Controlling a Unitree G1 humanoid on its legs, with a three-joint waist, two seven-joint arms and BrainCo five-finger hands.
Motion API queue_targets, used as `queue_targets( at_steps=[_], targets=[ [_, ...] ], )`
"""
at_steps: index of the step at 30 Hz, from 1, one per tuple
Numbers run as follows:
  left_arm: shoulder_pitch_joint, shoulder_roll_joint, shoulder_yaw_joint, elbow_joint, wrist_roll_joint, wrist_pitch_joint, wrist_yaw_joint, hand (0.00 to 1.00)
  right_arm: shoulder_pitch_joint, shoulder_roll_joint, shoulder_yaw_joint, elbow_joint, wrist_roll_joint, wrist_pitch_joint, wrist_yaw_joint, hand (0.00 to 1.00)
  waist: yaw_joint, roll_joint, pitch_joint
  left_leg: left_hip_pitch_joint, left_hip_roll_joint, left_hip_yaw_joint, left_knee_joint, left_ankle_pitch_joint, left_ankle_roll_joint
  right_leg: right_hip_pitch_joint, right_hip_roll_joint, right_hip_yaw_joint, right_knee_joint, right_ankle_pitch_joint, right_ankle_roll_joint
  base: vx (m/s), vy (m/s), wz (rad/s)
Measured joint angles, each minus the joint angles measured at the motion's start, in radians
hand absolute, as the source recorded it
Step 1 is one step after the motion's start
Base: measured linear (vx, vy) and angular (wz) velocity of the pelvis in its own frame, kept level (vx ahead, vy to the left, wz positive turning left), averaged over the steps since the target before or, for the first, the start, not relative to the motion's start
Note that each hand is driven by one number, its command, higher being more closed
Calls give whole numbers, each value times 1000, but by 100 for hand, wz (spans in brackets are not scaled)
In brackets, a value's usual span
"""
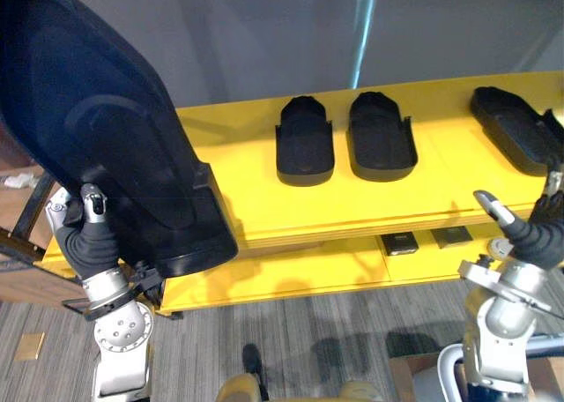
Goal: Walk over and take plastic housings, then place them on the shelf
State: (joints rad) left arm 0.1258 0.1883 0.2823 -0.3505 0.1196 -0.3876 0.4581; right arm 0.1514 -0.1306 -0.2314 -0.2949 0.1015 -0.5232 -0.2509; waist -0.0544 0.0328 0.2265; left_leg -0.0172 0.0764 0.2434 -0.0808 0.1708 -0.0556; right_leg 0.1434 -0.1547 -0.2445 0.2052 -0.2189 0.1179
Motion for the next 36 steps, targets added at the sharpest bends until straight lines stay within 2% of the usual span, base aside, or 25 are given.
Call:
queue_targets(
  at_steps=[2, 7, 10, 14, 16, 19, 20, 22, 24, 26, 31, 33, 34, 36],
  targets=[
    [3, -1, 16, 0, -4, 20, -18, 100, 21, 23, 40, 0, 4, 6, 26, 0, -5, 0, 0, 4, -4, 8, -2, -1, 1, 3, -4, 4, -7, 5, 6, -50, 54, -8],
    [2, 16, 33, 31, -15, 55, -122, 100, 27, 20, 45, 11, 6, 29, 64, 0, -12, 6, -3, 15, -5, 10, -7, 3, 3, 15, -2, 4, -23, 14, 2, -46, 22, -2],
    [-54, 133, 46, 206, -68, 81, -170, 100, 25, -14, 45, 59, 15, 44, 99, 0, -16, 32, -20, 14, -1, 16, -7, 5, 3, 14, 3, 13, -39, 29, 0, -22, 13, -10],
    [-162, 229, 67, 386, -121, 113, -207, 100, 24, -56, 46, 88, 32, 74, 93, 0, -17, 47, -29, 6, 5, 36, -7, 7, 6, -6, 9, 36, -44, 40, -1, -4, 5, -14],
    [-234, 283, 65, 497, -132, 126, -228, 100, 23, -67, 46, 88, 43, 91, 97, 0, -23, 48, -30, 0, 7, 41, -6, 9, 7, -15, 11, 49, -45, 44, -1, 10, 12, -11],
    [-378, 378, 28, 741, -250, 155, -286, 100, 24, -91, 48, 88, 53, 107, 112, 0, -48, 47, -30, -4, 13, 58, -7, 9, 8, -34, 9, 69, -40, 46, -1, 5, 11, -14],
    [-402, 394, 9, 784, -267, 159, -287, 100, 22, -100, 49, 89, 58, 109, 121, 0, -48, 47, -30, -5, 15, 68, -7, 9, 8, -42, 10, 82, -37, 46, 0, 6, 13, -29],
    [-491, 435, -60, 920, -283, 181, -294, 100, 21, -141, 65, 90, 87, 110, 149, 0, -71, 47, -29, -24, 15, 77, -7, 9, 8, -76, 10, 97, -21, 46, 0, 7, 18, -19],
    [-550, 437, -103, 990, -299, 198, -304, 100, 19, -157, 67, 93, 101, 110, 168, 0, -74, 47, -29, -37, 15, 97, -7, 9, 8, -112, 9, 119, -1, 46, -1, 12, 19, -21],
    [-592, 438, -147, 1024, -306, 222, -308, 100, 14, -173, 68, 96, 106, 110, 181, 0, -97, 46, -26, -55, 13, 97, -5, 19, 12, -137, 7, 122, 20, 45, -1, 30, 9, -11],
    [-719, 438, -219, 1101, -311, 294, -304, 100, -59, -237, 105, 106, 129, 113, 195, 0, -125, 50, 28, -65, 3, 101, -2, 29, 10, -208, -6, 167, 108, 18, 1, -31, 0, -13],
    [-802, 441, -220, 1129, -310, 338, -278, 100, -88, -259, 125, 104, 160, 141, 228, 0, -136, 62, 65, -93, 0, 98, -2, 42, 11, -260, -10, 171, 155, -2, -2, -128, -17, 3],
    [-817, 447, -220, 1136, -310, 346, -271, 100, -93, -266, 134, 103, 160, 148, 231, 0, -138, 65, 78, -93, 1, 99, -2, 43, 10, -265, -10, 174, 163, -6, -5, -90, -18, -2],
    [-844, 493, -226, 1153, -308, 384, -263, 100, -99, -278, 159, 85, 160, 177, 252, 0, -154, 73, 113, -99, 1, 104, -6, 39, 5, -287, -11, 188, 192, -11, -2, -65, -12, -10]
  ],
)
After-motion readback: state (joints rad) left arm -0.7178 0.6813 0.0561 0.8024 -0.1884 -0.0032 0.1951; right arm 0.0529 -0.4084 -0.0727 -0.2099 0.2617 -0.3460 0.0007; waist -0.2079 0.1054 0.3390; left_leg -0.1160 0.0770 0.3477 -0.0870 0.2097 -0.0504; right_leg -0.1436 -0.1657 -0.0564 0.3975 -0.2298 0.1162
